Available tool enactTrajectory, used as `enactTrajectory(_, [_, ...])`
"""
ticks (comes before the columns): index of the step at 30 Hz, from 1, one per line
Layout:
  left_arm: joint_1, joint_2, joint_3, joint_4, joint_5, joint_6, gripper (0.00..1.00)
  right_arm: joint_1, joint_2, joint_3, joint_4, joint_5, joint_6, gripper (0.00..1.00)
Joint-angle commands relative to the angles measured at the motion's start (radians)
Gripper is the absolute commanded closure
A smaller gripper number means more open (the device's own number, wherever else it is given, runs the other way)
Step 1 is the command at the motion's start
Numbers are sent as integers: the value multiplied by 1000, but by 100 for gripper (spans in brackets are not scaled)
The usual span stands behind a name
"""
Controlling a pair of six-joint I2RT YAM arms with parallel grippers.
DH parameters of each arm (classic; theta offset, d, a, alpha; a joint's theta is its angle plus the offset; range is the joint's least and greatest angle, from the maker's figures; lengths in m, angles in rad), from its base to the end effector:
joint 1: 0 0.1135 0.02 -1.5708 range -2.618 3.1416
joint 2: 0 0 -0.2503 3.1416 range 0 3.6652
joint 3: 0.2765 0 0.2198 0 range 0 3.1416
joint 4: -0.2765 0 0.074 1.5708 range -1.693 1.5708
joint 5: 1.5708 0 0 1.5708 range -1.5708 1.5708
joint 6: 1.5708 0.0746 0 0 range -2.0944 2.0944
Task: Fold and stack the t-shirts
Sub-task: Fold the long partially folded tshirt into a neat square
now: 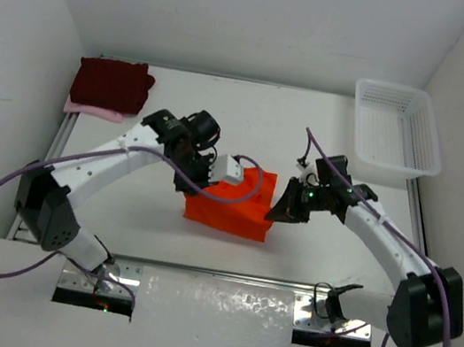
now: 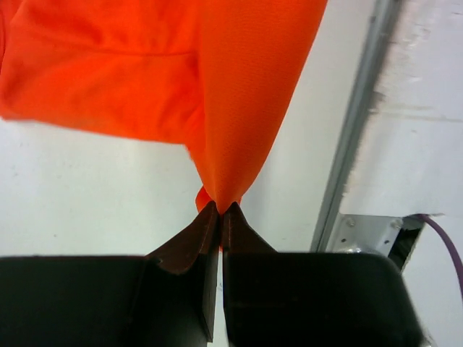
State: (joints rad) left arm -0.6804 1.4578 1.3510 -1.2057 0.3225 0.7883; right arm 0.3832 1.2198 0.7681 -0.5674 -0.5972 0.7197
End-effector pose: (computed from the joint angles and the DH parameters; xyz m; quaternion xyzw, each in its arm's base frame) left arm 0.1759 -0.1728 0.2594 0.6713 0.7127 -0.1521 0.1355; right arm 0.1897 0.1217 0.1947 0.0750 0.9200 0.3775 0.0734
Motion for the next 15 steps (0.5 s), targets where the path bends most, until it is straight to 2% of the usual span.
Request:
enactTrajectory(1, [71, 79, 59, -20, 0, 52, 100, -64, 88, 106, 66, -41, -38, 100])
enactTrajectory(4, [148, 165, 138, 3, 4, 48, 100, -79, 208, 194, 52, -59, -63, 100])
enactTrajectory(8, [234, 297, 296, 11, 3, 14, 100, -115, 322, 230, 144, -95, -20, 100])
enactTrajectory(11, [262, 374, 364, 26, 3, -8, 100, -132, 377, 261, 169, -92, -9, 100])
enactTrajectory(15, [265, 441, 381, 63, -3, -26, 100, -158, 440, 301, 208, -92, 9, 100])
